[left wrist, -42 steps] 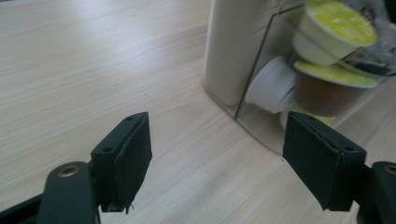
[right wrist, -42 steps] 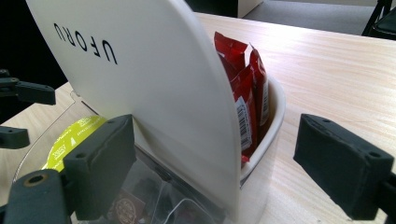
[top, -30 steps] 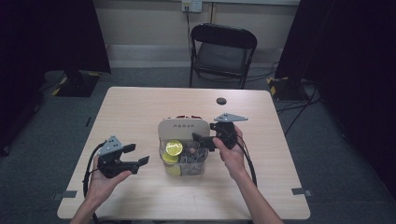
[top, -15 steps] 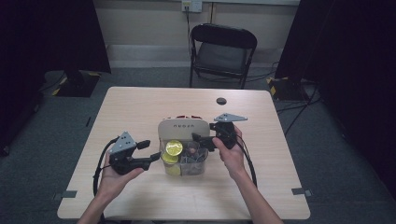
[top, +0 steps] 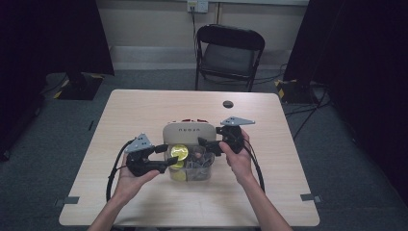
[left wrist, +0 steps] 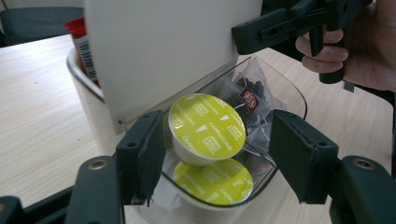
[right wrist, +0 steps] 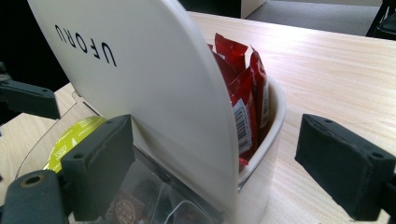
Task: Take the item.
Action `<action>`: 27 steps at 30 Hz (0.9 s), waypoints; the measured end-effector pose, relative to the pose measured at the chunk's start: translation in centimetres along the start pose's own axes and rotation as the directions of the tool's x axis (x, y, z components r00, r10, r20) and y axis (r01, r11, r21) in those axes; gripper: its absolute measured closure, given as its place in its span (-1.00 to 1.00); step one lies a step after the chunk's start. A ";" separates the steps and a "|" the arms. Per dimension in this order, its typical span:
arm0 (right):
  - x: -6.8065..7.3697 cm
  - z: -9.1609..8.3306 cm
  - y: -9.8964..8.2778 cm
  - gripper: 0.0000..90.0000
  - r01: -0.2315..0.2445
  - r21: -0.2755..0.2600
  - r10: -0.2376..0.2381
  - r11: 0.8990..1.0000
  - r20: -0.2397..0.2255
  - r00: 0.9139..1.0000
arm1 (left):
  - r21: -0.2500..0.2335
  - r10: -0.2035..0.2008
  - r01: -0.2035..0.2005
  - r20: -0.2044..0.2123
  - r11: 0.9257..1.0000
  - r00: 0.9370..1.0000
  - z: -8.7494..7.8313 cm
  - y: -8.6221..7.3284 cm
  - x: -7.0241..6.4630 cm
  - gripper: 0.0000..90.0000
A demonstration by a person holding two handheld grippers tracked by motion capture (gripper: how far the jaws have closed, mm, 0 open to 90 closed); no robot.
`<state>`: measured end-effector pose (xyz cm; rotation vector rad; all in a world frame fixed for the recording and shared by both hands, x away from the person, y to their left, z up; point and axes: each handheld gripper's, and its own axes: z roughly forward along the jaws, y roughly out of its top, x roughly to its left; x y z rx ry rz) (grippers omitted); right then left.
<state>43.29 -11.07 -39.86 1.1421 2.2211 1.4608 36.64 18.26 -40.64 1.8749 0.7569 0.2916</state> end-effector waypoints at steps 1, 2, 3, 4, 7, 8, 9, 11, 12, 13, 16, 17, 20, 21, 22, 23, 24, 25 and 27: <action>0.0 0.0 0.0 -0.75 0.000 0.000 0.000 1.000 0.001 1.000 | -0.001 0.003 -0.003 0.000 1.000 1.000 0.2 0.0 0.0 -0.20; 0.0 0.0 0.0 -0.75 -0.001 0.000 0.001 1.000 0.000 1.000 | 0.004 0.006 -0.006 -0.003 1.000 1.000 0.3 0.1 -0.1 -0.20; 0.0 0.0 0.0 -0.75 -0.001 0.000 0.001 1.000 -0.001 1.000 | 0.005 0.003 -0.003 -0.007 1.000 1.000 0.4 0.1 -0.1 -0.20; 0.0 0.0 0.0 -0.76 0.000 0.000 0.000 1.000 -0.001 1.000 | 0.015 0.008 -0.008 -0.007 1.000 1.000 0.6 0.1 -0.1 -0.24; -0.1 0.1 0.0 -0.76 -0.001 0.001 0.001 1.000 -0.004 1.000 | 0.015 -0.003 0.003 -0.001 1.000 1.000 1.0 0.0 0.1 -0.23; -0.1 0.1 0.0 -0.77 -0.001 0.002 0.001 1.000 -0.004 1.000 | 0.018 -0.013 0.013 0.007 1.000 1.000 1.1 0.0 0.1 -0.23; -0.1 0.1 -0.1 -0.77 -0.002 0.002 0.002 1.000 -0.004 1.000 | 0.026 -0.009 0.010 -0.003 1.000 1.000 1.2 0.1 0.1 -0.24; -0.1 0.1 -0.1 -0.76 0.000 0.002 0.000 1.000 -0.002 1.000 | 0.031 0.013 -0.012 -0.015 0.999 1.000 1.4 0.1 -0.1 -0.24; 0.0 0.1 -0.1 -0.76 0.000 0.002 0.000 1.000 -0.001 1.000 | 0.035 0.013 -0.013 -0.014 0.999 1.000 1.5 0.1 -0.2 -0.24; 0.0 0.0 -0.1 -0.76 0.001 0.002 -0.001 1.000 0.000 1.000 | 0.039 0.021 -0.021 -0.017 0.999 1.000 1.6 0.1 -0.2 -0.24; 0.0 0.0 -0.1 -0.76 0.001 0.002 -0.001 1.000 -0.001 1.000 | 0.037 0.022 -0.022 -0.015 0.999 1.000 1.9 0.1 -0.2 -0.24; -0.1 0.1 -0.1 -0.76 0.001 0.002 -0.001 1.000 -0.003 1.000 | 0.041 0.025 -0.025 -0.015 0.999 1.000 2.1 0.1 -0.2 -0.24; -0.1 0.0 -0.1 -0.76 0.001 0.002 -0.001 1.000 -0.002 1.000 | 0.049 0.032 -0.032 -0.009 0.998 0.999 2.2 0.1 -0.2 -0.24; -0.1 0.0 -0.1 -0.76 0.002 0.002 -0.002 1.000 -0.001 1.000 | 0.056 0.030 -0.030 -0.001 0.998 1.000 2.4 0.1 -0.2 -0.25; -0.1 0.0 -0.1 -0.76 0.003 0.002 -0.003 1.000 0.000 1.000 | 0.060 0.035 -0.034 -0.008 0.998 0.999 2.5 0.1 -0.3 -0.25; -0.1 0.0 -0.1 -0.76 0.003 0.002 -0.003 1.000 0.000 1.000 | 0.058 0.041 -0.040 -0.013 0.997 0.999 2.5 0.1 -0.4 -0.24; -0.1 0.0 -0.1 -0.76 0.003 0.002 -0.003 1.000 0.000 1.000 | 0.060 0.044 -0.042 -0.018 0.997 0.999 2.6 0.1 -0.4 -0.24; -0.1 0.0 -0.1 -0.76 0.003 0.001 -0.003 1.000 0.000 1.000 | 0.061 0.040 -0.039 -0.012 0.997 0.999 2.7 0.1 -0.4 -0.24; -0.1 0.0 -0.1 -0.76 0.002 0.001 -0.002 1.000 -0.002 1.000 | 0.065 0.039 -0.039 -0.006 0.997 0.999 2.8 0.2 -0.3 -0.25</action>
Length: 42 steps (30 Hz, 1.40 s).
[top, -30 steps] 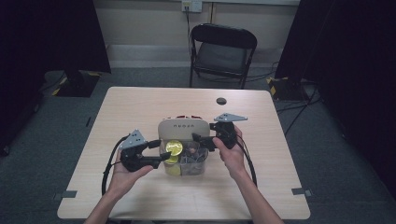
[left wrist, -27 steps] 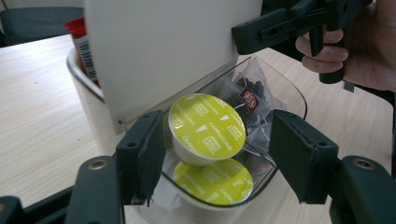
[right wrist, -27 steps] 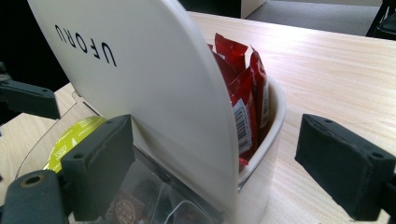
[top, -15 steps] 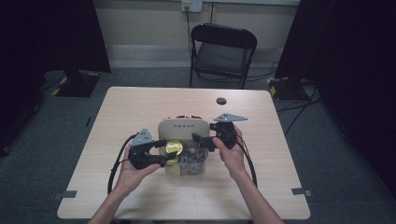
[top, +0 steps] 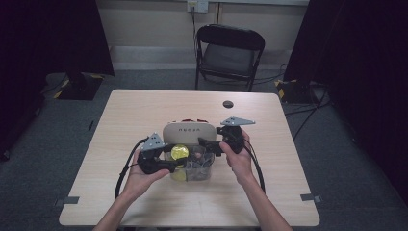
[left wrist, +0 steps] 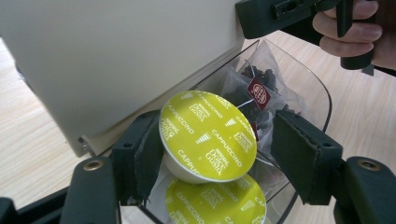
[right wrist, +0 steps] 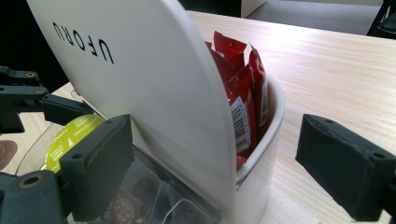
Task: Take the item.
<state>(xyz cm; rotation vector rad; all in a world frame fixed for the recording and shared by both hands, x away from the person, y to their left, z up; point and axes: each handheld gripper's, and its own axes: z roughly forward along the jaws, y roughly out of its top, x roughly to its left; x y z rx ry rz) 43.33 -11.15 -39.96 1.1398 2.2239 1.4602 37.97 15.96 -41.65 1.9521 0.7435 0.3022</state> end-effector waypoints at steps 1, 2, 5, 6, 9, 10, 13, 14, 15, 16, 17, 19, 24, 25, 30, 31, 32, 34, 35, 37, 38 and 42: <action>0.0 0.0 0.0 -0.76 0.000 0.000 0.000 1.000 0.000 1.000 | 0.006 0.001 -0.001 -0.005 1.000 1.000 0.0 0.0 0.0 -0.25; 0.0 0.0 0.0 -0.76 0.001 0.000 -0.001 1.000 0.001 1.000 | -0.002 0.002 -0.002 0.002 1.000 1.000 0.1 0.0 0.0 -0.25; 0.0 0.0 0.0 -0.76 0.001 0.000 -0.001 1.000 0.002 1.000 | 0.012 0.008 -0.008 0.002 1.000 1.000 0.2 0.1 0.0 -0.25; 0.0 0.0 0.0 -0.76 0.001 0.000 -0.001 1.000 0.004 1.000 | 0.011 -0.001 0.001 0.006 1.000 1.000 0.3 0.1 -0.1 -0.26; 0.0 0.0 0.0 -0.76 0.002 0.000 -0.002 1.000 0.003 1.000 | 0.012 -0.007 0.007 0.009 1.000 1.000 0.5 0.1 -0.1 -0.26; 0.0 0.0 0.0 -0.76 0.001 0.000 -0.001 1.000 0.002 1.000 | 0.014 -0.002 0.002 0.012 1.000 1.000 0.5 0.1 -0.1 -0.26; 0.0 0.0 0.0 -0.76 0.000 0.001 0.000 1.000 0.000 1.000 | 0.028 -0.005 0.005 0.017 1.000 1.000 0.7 0.0 -0.1 -0.23; 0.0 0.0 0.0 -0.76 0.000 0.001 0.000 1.000 -0.001 1.000 | 0.039 0.008 -0.008 0.012 0.999 1.000 0.6 0.0 -0.1 -0.21; 0.0 0.0 0.0 -0.76 0.000 0.001 0.000 1.000 0.000 1.000 | 0.037 0.009 -0.010 0.012 0.999 1.000 0.7 0.0 -0.1 -0.21; 0.0 0.0 0.0 -0.76 0.000 0.001 0.000 1.000 0.000 1.000 | 0.032 0.008 -0.009 0.014 0.999 1.000 0.7 0.0 -0.1 -0.21; 0.0 0.0 0.0 -0.76 0.000 0.001 0.000 1.000 0.000 1.000 | 0.031 0.007 -0.008 0.016 0.999 1.000 0.7 0.0 -0.1 -0.21; 0.0 0.0 0.0 -0.77 -0.002 0.001 0.002 1.000 -0.001 1.000 | 0.029 0.009 -0.010 0.017 1.000 1.000 0.8 0.0 -0.2 -0.22; -0.1 0.1 0.0 -0.79 -0.004 0.001 0.004 1.000 -0.005 1.000 | 0.039 0.023 -0.023 0.007 0.999 1.000 0.8 0.1 -0.3 -0.26; -0.1 0.1 0.0 -0.79 -0.004 0.001 0.004 1.000 -0.004 1.000 | 0.039 0.023 -0.023 0.006 0.999 1.000 0.8 0.1 -0.3 -0.25; -0.1 0.1 0.0 -0.79 -0.003 0.000 0.003 1.000 -0.002 1.000 | 0.050 0.039 -0.039 0.005 0.998 0.999 0.9 0.1 -0.5 -0.17; -0.1 0.1 0.0 -0.79 -0.004 0.000 0.004 1.000 -0.003 1.000 | 0.042 0.035 -0.035 0.011 0.998 0.999 1.0 0.1 -0.5 -0.17; -0.1 0.1 0.0 -0.79 -0.003 0.000 0.003 1.000 -0.002 1.000 | 0.035 0.023 -0.024 0.015 0.999 1.000 1.1 0.1 -0.5 -0.17; -0.1 0.1 0.0 -0.78 0.000 0.000 0.000 1.000 -0.002 1.000 | 0.037 0.028 -0.029 0.010 0.999 1.000 1.2 0.1 -0.4 -0.17; -0.1 0.1 0.0 -0.78 0.000 0.000 0.000 1.000 -0.002 1.000 | 0.033 0.026 -0.027 0.011 0.999 1.000 1.2 0.1 -0.5 -0.16; -0.1 0.1 0.0 -0.79 0.000 0.001 0.000 1.000 -0.003 1.000 | 0.035 0.025 -0.025 0.015 0.999 1.000 1.2 0.1 -0.4 -0.16; -0.1 0.1 0.0 -0.79 0.000 0.000 0.000 1.000 -0.002 1.000 | 0.042 0.021 -0.021 0.014 0.999 1.000 1.1 0.1 -0.4 -0.16; -0.1 0.1 0.0 -0.78 0.000 0.001 0.000 1.000 -0.002 1.000 | 0.032 0.012 -0.013 0.023 0.999 1.000 1.1 0.1 -0.4 -0.16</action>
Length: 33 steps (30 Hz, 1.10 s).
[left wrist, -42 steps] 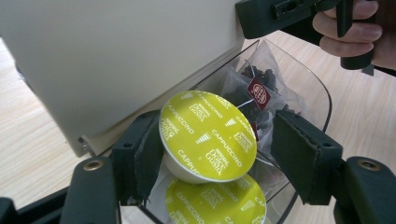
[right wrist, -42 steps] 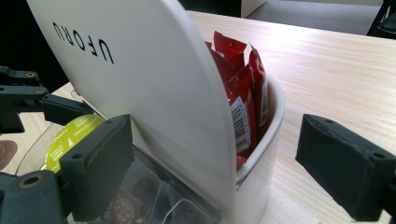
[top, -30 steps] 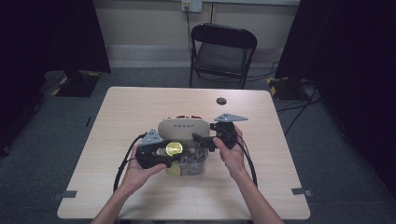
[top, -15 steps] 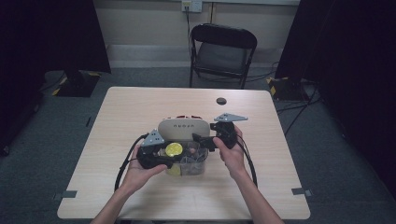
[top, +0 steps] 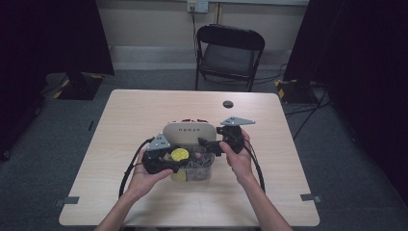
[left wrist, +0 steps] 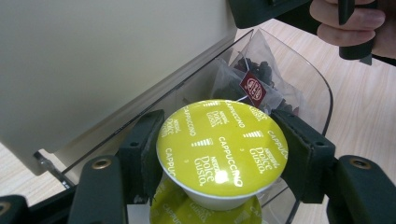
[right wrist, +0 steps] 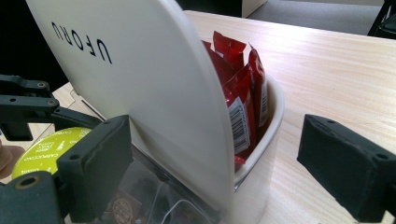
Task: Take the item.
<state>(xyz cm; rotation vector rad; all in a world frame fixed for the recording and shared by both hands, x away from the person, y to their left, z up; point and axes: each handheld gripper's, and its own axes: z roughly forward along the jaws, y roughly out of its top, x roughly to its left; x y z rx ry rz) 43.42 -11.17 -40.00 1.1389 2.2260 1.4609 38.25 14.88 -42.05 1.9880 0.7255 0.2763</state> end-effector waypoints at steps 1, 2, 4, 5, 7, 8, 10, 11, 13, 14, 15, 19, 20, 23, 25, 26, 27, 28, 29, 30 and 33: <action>0.0 0.0 0.0 -0.78 0.000 0.000 0.000 1.000 0.000 1.000 | 0.001 -0.001 0.001 -0.003 1.000 1.000 0.0 0.0 0.0 -0.16; 0.0 0.0 0.0 -0.78 0.001 0.000 -0.001 1.000 0.001 1.000 | 0.001 0.000 0.000 -0.003 1.000 1.000 -0.1 0.0 0.0 -0.16; 0.0 0.0 0.0 -0.78 0.001 0.000 -0.001 1.000 0.001 1.000 | -0.006 -0.004 0.004 0.000 1.000 1.000 -0.2 0.0 0.0 -0.16; 0.0 0.0 0.0 -0.78 0.001 0.000 -0.001 1.000 0.001 1.000 | -0.013 -0.005 0.005 0.007 1.000 1.000 -0.2 0.0 0.0 -0.16; 0.0 0.0 0.0 -0.78 0.002 0.000 -0.002 1.000 0.002 1.000 | -0.020 -0.013 0.014 0.017 1.000 1.000 -0.3 0.1 0.0 -0.16; 0.0 0.0 0.0 -0.78 0.002 0.000 -0.002 1.000 0.002 1.000 | -0.025 -0.017 0.018 0.018 1.000 1.000 -0.4 0.1 0.0 -0.16; 0.0 0.0 0.0 -0.78 0.002 0.000 -0.002 1.000 0.001 1.000 | -0.029 -0.018 0.019 0.023 0.999 1.000 -0.6 0.1 0.0 -0.16; 0.0 0.0 0.0 -0.78 0.001 0.001 -0.001 1.000 -0.001 1.000 | -0.035 -0.019 0.020 0.025 0.999 1.000 -0.7 0.1 -0.1 -0.16; 0.0 0.0 0.0 -0.78 0.000 0.001 0.000 1.000 -0.002 1.000 | -0.038 -0.015 0.015 0.021 0.999 1.000 -1.0 0.2 -0.1 -0.16; 0.0 0.0 0.0 -0.78 0.001 0.001 -0.001 1.000 -0.001 1.000 | -0.052 -0.018 0.019 0.025 0.998 1.000 -1.1 0.2 -0.2 -0.16; 0.0 0.0 0.0 -0.78 0.001 0.000 -0.001 1.000 0.000 1.000 | -0.054 -0.016 0.017 0.028 0.998 0.999 -1.3 0.2 -0.1 -0.16; 0.0 0.0 0.0 -0.78 0.000 0.000 0.000 1.000 0.001 1.000 | -0.069 -0.031 0.034 0.032 0.997 0.999 -1.9 0.3 0.1 -0.16; 0.0 0.0 0.0 -0.78 0.001 0.000 -0.001 1.000 0.001 1.000 | -0.068 -0.035 0.037 0.032 0.997 0.999 -2.0 0.3 0.1 -0.16; 0.0 0.0 0.0 -0.78 0.000 0.000 0.000 1.000 0.000 1.000 | -0.072 -0.033 0.035 0.029 0.997 0.999 -2.4 0.3 0.3 -0.16; 0.0 0.0 0.0 -0.78 0.001 0.000 -0.001 1.000 0.000 1.000 | -0.083 -0.046 0.050 0.041 0.995 0.998 -2.6 0.3 0.5 -0.16; 0.0 0.0 0.0 -0.78 0.001 0.000 -0.001 1.000 0.000 1.000 | -0.079 -0.042 0.044 0.033 0.996 0.999 -2.9 0.3 0.6 -0.16; 0.0 0.0 0.0 -0.78 0.001 0.001 -0.001 1.000 -0.002 1.000 | -0.079 -0.042 0.044 0.033 0.996 0.999 -3.1 0.4 0.7 -0.16; 0.0 0.0 0.0 -0.78 0.001 0.001 -0.001 1.000 -0.002 1.000 | -0.082 -0.042 0.045 0.034 0.996 0.999 -3.3 0.5 0.8 -0.16; 0.0 0.0 0.0 -0.78 0.001 0.002 -0.001 1.000 -0.002 1.000 | -0.088 -0.043 0.046 0.041 0.995 0.998 -3.4 0.5 0.9 -0.16; 0.0 0.0 0.0 -0.78 0.001 0.001 -0.001 1.000 -0.002 1.000 | -0.086 -0.043 0.046 0.034 0.995 0.998 -3.7 0.6 0.9 -0.16; 0.0 0.0 0.0 -0.79 0.000 0.002 0.000 1.000 -0.003 1.000 | -0.098 -0.041 0.043 0.032 0.994 0.999 -4.4 0.8 1.3 -0.16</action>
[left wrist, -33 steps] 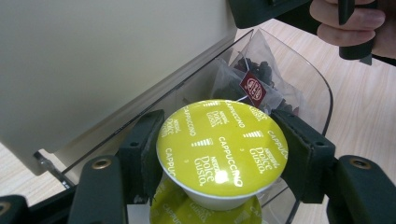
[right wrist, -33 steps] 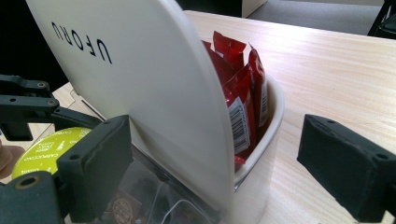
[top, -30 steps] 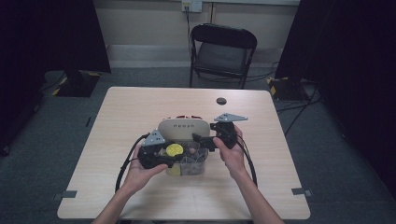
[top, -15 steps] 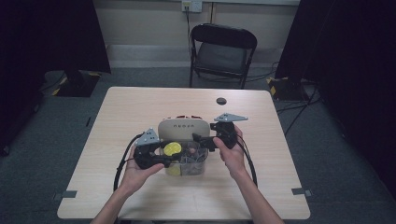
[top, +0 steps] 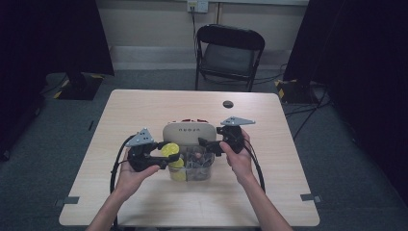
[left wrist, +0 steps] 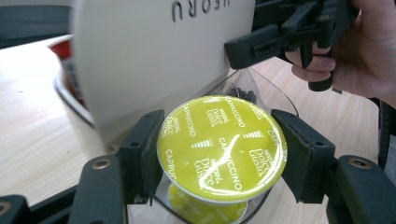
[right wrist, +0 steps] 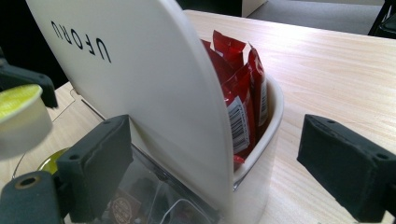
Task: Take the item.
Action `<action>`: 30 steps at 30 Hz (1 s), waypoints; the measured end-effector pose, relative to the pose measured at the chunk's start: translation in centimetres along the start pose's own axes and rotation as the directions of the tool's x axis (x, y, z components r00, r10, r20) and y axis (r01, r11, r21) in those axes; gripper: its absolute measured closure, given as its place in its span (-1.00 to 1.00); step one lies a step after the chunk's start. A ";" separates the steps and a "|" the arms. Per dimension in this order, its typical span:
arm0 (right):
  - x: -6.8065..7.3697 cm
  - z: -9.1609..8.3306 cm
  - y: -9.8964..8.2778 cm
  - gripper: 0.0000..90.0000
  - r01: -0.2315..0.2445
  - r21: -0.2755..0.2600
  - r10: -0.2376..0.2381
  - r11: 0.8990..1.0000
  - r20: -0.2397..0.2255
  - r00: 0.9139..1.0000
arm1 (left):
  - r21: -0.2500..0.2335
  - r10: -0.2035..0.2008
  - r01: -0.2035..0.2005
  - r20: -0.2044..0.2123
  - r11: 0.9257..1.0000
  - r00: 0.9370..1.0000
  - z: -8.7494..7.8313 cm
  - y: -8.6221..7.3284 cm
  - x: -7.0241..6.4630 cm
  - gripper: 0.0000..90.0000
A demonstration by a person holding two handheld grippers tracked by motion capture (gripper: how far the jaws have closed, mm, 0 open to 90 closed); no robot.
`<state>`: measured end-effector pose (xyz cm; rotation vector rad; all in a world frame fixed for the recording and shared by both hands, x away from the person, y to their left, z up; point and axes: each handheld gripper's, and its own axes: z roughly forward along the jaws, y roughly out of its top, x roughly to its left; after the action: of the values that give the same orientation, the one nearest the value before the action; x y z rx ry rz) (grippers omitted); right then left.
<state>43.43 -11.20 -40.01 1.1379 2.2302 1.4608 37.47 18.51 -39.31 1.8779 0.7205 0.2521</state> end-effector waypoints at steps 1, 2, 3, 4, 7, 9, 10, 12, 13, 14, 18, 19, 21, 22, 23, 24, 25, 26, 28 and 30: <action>0.0 0.0 0.0 -0.79 0.000 0.000 0.000 1.000 0.000 1.000 | -0.004 -0.006 0.006 -0.006 1.000 1.000 -0.2 0.0 0.1 -0.16; 0.0 0.0 0.0 -0.79 0.000 0.000 0.000 1.000 0.000 1.000 | -0.006 -0.008 0.008 -0.007 1.000 1.000 -0.4 0.0 0.2 -0.16; 0.0 0.0 0.0 -0.79 0.000 0.000 0.000 1.000 0.000 1.000 | -0.012 -0.011 0.011 -0.007 1.000 1.000 -0.6 0.0 0.3 -0.16; 0.0 0.0 0.0 -0.79 -0.001 0.000 0.001 1.000 -0.001 1.000 | -0.015 -0.012 0.012 -0.006 1.000 1.000 -0.8 -0.1 0.4 -0.16; 0.0 0.0 0.0 -0.79 -0.001 0.000 0.001 1.000 -0.002 1.000 | -0.021 -0.028 0.027 -0.013 0.999 1.000 -1.3 -0.2 0.8 -0.16; 0.0 0.0 0.0 -0.79 -0.002 0.001 0.002 1.000 -0.002 1.000 | -0.026 -0.030 0.030 -0.020 0.999 0.999 -1.6 -0.3 1.0 -0.16; -0.1 0.0 0.0 -0.79 -0.002 0.001 0.002 1.000 -0.002 1.000 | -0.028 -0.034 0.034 -0.020 0.999 0.999 -1.7 -0.3 1.2 -0.16; -0.1 0.1 0.0 -0.79 -0.002 0.002 0.002 1.000 -0.002 1.000 | -0.024 -0.036 0.035 -0.024 0.999 0.999 -2.0 -0.4 1.4 -0.16; -0.1 0.1 -0.1 -0.79 -0.003 0.002 0.003 1.000 -0.003 1.000 | -0.028 -0.038 0.037 -0.026 0.999 0.999 -2.2 -0.4 1.5 -0.16; -0.1 0.1 -0.1 -0.79 -0.003 0.003 0.003 1.000 -0.003 1.000 | -0.031 -0.042 0.041 -0.030 0.999 0.999 -2.3 -0.4 1.6 -0.16; -0.1 0.1 -0.1 -0.80 -0.003 0.004 0.003 1.000 -0.004 1.000 | -0.036 -0.048 0.047 -0.041 0.998 0.998 -2.9 -0.5 2.0 -0.16; -0.1 0.1 -0.1 -0.80 -0.003 0.005 0.003 1.000 -0.003 1.000 | -0.041 -0.054 0.052 -0.040 0.998 0.998 -3.0 -0.6 2.1 -0.16; -0.1 0.1 -0.1 -0.80 -0.003 0.006 0.003 1.000 -0.002 1.000 | -0.043 -0.056 0.054 -0.050 0.998 0.997 -3.3 -0.6 2.3 -0.16; 0.0 0.1 -0.1 -0.79 -0.003 0.006 0.003 1.000 -0.002 1.000 | -0.047 -0.056 0.053 -0.052 0.997 0.997 -3.5 -0.6 2.5 -0.16; 0.0 0.1 -0.1 -0.80 -0.002 0.006 0.002 1.000 -0.002 1.000 | -0.046 -0.057 0.054 -0.057 0.997 0.997 -3.6 -0.7 2.6 -0.16; 0.0 0.1 -0.1 -0.80 -0.001 0.006 0.001 1.000 -0.002 1.000 | -0.046 -0.056 0.053 -0.060 0.998 0.997 -3.8 -0.7 2.8 -0.16; 0.0 0.1 -0.1 -0.80 -0.001 0.006 0.001 1.000 -0.002 1.000 | -0.048 -0.061 0.058 -0.061 0.997 0.996 -3.9 -0.7 2.9 -0.16; 0.0 0.1 -0.1 -0.79 -0.001 0.006 0.001 1.000 -0.002 1.000 | -0.041 -0.057 0.055 -0.066 0.998 0.996 -4.1 -0.7 3.0 -0.16; 0.0 0.1 -0.1 -0.79 0.000 0.006 0.000 1.000 -0.001 1.000 | -0.044 -0.058 0.054 -0.075 0.998 0.996 -4.4 -0.7 3.2 -0.16; 0.0 0.1 -0.1 -0.79 0.001 0.006 -0.001 1.000 0.000 1.000 | -0.056 -0.064 0.059 -0.081 0.997 0.995 -4.7 -0.6 3.5 -0.16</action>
<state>43.45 -11.19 -40.11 1.1387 2.2367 1.4551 37.75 24.34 -38.46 1.7996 0.8190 0.3085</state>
